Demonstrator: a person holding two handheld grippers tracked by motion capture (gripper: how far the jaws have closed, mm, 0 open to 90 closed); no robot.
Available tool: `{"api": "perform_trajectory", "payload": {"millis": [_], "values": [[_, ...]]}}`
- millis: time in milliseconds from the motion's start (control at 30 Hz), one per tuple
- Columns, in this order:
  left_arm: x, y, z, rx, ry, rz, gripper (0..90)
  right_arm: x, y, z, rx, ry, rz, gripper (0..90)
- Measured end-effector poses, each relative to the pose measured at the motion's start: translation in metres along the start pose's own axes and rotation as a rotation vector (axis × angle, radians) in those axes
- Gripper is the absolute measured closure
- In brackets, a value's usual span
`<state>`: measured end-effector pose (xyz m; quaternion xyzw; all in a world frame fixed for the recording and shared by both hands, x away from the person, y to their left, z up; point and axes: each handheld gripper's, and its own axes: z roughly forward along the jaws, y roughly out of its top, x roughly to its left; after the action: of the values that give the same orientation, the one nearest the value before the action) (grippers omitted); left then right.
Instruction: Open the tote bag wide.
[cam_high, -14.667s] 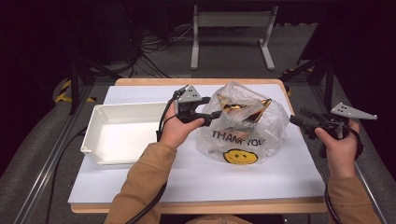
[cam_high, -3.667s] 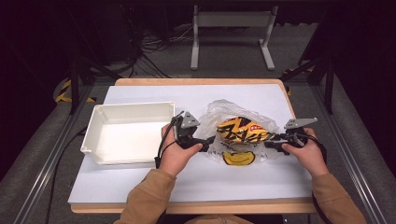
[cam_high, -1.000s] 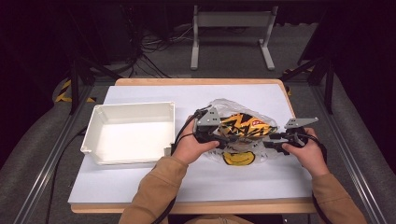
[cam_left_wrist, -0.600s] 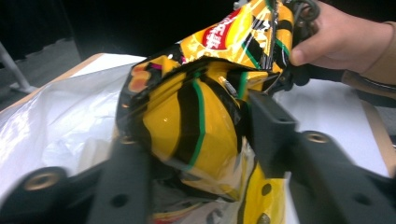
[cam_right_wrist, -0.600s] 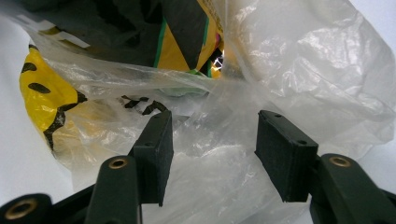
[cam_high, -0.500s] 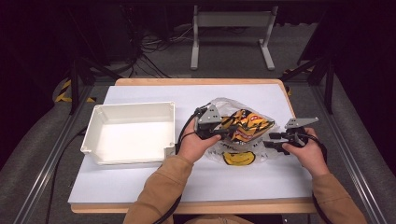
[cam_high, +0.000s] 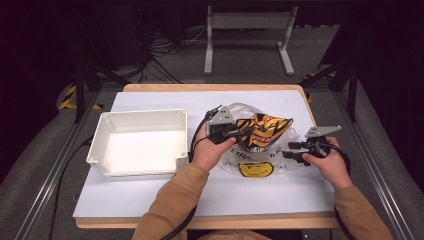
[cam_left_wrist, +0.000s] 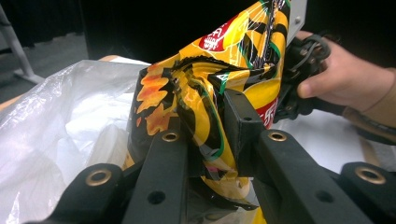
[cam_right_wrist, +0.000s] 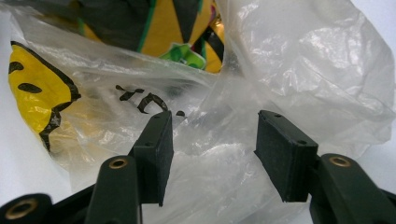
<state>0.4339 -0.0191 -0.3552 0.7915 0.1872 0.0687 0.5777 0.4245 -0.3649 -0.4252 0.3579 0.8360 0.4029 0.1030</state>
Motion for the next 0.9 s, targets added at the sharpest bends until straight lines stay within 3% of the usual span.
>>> {"api": "perform_trajectory", "payload": {"millis": [200,500,900], "values": [[-0.004,0.011,-0.002,0.005,-0.02,-0.048,79.3,0.0,0.0,0.001,0.001,-0.001,-0.002,47.0],[-0.007,0.028,-0.011,0.017,-0.003,-0.084,79.6,0.0,0.0,0.002,0.005,-0.001,-0.007,47.0],[-0.008,0.042,-0.019,-0.013,-0.004,-0.079,80.1,0.001,0.0,0.003,0.007,-0.003,-0.007,46.9]]}}
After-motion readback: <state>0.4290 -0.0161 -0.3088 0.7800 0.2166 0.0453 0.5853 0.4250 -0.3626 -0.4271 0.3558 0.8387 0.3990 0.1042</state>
